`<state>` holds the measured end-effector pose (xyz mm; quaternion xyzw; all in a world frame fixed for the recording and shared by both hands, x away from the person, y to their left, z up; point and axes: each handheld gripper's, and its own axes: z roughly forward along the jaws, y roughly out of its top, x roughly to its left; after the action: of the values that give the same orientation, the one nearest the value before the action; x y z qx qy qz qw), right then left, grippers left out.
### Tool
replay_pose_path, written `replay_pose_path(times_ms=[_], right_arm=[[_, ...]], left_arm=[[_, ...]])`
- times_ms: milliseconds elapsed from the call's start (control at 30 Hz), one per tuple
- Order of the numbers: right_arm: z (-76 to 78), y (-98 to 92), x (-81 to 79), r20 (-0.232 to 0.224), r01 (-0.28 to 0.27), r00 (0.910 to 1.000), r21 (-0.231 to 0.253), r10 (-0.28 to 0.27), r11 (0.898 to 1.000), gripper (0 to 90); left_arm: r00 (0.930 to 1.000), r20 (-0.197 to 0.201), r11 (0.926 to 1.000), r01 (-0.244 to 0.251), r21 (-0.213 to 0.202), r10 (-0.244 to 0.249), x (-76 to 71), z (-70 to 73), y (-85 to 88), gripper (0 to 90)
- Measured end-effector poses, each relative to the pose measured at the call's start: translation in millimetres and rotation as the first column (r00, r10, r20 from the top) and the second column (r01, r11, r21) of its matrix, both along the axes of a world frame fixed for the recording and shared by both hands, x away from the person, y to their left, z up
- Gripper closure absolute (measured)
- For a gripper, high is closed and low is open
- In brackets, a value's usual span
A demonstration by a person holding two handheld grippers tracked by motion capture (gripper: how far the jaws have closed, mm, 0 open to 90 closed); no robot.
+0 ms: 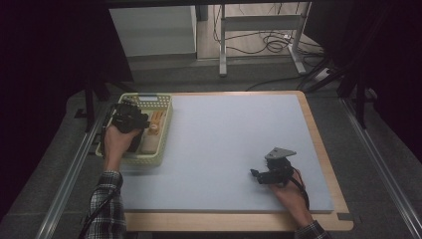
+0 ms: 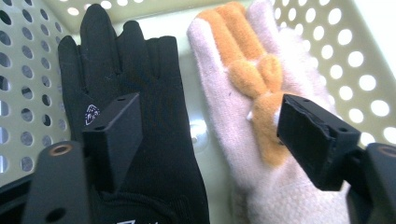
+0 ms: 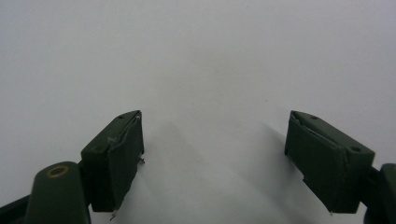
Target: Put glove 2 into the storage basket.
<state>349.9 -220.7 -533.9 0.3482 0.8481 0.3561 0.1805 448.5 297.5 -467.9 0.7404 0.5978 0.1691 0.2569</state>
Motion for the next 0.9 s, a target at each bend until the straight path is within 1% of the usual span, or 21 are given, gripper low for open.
replay_pose_path(times_ms=[133,333,400,633,900], right_arm=[[0.0,0.0,-0.1,-0.001,0.001,1.0000,0.000,-0.001,1.000,19.2],[0.2,0.0,-0.1,-0.001,0.000,1.0000,-0.002,0.000,1.000,19.2],[0.2,0.0,-0.1,-0.001,0.001,1.0000,-0.002,-0.001,1.000,19.2],[0.2,0.0,-0.1,-0.001,0.001,1.0000,-0.002,-0.001,1.000,19.2],[0.2,0.0,-0.2,-0.001,0.001,1.0000,-0.003,-0.001,1.000,19.1]], left_arm=[[0.9995,0.024,0.9997,0.021,-0.012,-0.021,-5.4,3.4,0.4,18.2],[0.9979,0.047,0.9989,0.046,-0.011,-0.045,-13.7,8.1,0.0,14.7],[0.9970,0.056,0.9982,0.055,-0.021,-0.054,-16.7,9.4,0.3,13.4],[0.9944,0.073,0.9957,0.081,-0.045,-0.077,-27.7,13.8,0.7,10.3],[0.9917,0.080,0.9934,0.104,-0.048,-0.100,-38.5,17.6,-0.7,6.3]])
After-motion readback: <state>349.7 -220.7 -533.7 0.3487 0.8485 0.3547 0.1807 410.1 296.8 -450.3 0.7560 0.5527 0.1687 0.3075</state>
